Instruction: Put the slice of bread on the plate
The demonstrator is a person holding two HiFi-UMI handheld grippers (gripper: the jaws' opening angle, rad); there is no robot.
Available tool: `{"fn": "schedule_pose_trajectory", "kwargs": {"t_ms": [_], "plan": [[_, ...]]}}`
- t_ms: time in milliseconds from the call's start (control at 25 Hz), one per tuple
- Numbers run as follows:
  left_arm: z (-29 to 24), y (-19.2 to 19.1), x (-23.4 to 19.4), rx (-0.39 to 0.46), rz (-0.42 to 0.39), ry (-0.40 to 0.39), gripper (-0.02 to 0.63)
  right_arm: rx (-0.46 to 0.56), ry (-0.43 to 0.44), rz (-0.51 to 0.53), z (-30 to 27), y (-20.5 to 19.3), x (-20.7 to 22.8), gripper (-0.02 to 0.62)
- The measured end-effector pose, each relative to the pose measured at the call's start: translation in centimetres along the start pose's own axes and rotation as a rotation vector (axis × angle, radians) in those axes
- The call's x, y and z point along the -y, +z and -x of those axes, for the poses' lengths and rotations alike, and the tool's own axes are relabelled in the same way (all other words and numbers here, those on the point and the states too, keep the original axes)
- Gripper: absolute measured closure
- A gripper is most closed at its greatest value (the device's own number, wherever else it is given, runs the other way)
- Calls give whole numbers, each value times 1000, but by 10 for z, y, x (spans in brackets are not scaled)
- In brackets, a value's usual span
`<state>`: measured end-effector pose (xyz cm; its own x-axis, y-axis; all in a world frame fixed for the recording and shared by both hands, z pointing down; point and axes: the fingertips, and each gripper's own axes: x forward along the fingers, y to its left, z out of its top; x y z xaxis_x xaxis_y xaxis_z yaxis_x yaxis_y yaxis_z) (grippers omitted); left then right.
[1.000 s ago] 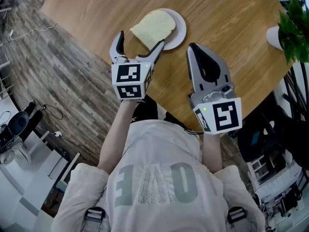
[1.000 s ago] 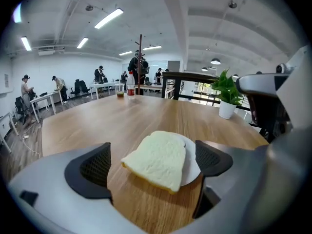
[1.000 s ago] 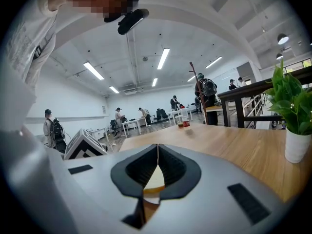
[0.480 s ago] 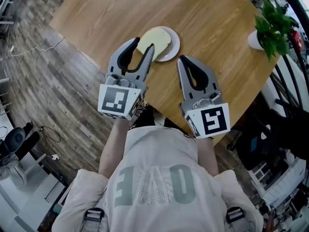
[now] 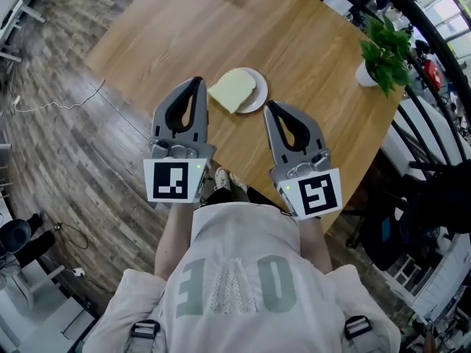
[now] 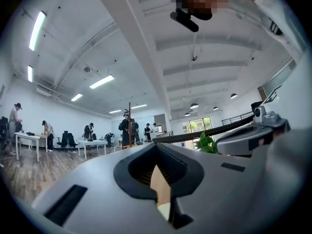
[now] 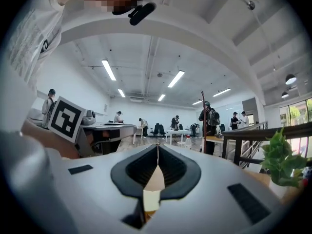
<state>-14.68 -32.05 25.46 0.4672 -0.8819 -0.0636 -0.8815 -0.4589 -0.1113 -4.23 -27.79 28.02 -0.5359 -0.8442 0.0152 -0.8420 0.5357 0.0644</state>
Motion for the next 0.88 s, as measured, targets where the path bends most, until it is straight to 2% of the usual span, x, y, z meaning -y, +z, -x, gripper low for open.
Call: {"fn": "schedule_pose_trajectory", "kwargs": {"t_ms": [240, 400, 880], "plan": [[20, 23, -8, 68, 15, 0, 597, 21, -37, 22, 1, 17, -17, 577], [27, 35, -11, 101, 6, -10, 597, 32, -45, 78, 1, 26, -29, 578], [26, 37, -5, 96, 17, -39, 597, 48, -35, 87, 1, 33, -37, 578]]}}
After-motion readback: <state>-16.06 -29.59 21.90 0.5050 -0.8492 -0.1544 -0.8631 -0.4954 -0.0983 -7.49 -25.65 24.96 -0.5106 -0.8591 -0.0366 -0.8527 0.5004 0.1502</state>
